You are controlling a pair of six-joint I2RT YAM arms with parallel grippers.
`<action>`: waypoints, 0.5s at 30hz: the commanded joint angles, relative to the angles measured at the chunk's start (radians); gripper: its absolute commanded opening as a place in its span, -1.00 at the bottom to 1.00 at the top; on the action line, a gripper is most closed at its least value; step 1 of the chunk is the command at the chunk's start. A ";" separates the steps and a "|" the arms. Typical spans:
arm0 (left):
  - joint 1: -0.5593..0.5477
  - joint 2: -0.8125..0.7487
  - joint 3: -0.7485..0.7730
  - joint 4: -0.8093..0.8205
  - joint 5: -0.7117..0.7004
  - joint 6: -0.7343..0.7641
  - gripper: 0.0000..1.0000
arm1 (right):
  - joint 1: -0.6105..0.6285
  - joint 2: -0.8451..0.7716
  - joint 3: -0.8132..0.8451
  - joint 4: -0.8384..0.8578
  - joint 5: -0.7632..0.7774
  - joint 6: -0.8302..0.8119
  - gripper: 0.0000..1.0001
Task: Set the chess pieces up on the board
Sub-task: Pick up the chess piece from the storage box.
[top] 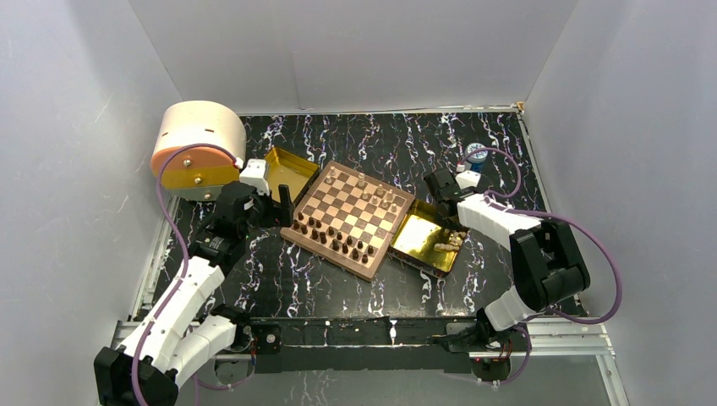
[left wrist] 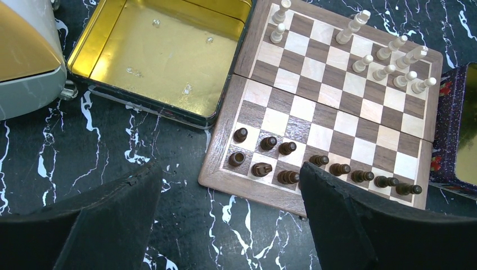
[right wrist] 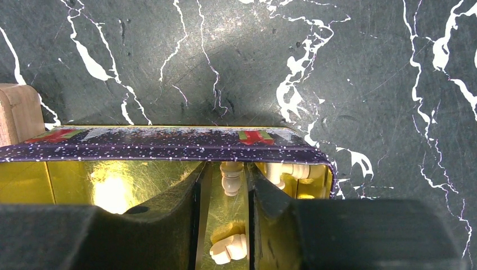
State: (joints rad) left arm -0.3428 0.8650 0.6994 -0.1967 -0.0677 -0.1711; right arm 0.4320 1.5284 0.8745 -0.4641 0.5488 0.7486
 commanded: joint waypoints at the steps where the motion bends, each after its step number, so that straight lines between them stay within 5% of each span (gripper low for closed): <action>1: -0.005 -0.029 0.001 -0.001 -0.017 0.013 0.77 | -0.004 0.004 0.010 0.014 0.019 0.038 -0.28; 15: -0.004 -0.042 0.000 -0.001 -0.014 0.013 0.77 | -0.003 0.029 0.002 0.015 -0.007 0.040 -0.28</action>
State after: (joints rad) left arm -0.3428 0.8482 0.6994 -0.1970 -0.0685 -0.1677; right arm 0.4320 1.5547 0.8726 -0.4614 0.5362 0.7647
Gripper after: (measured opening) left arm 0.883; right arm 0.360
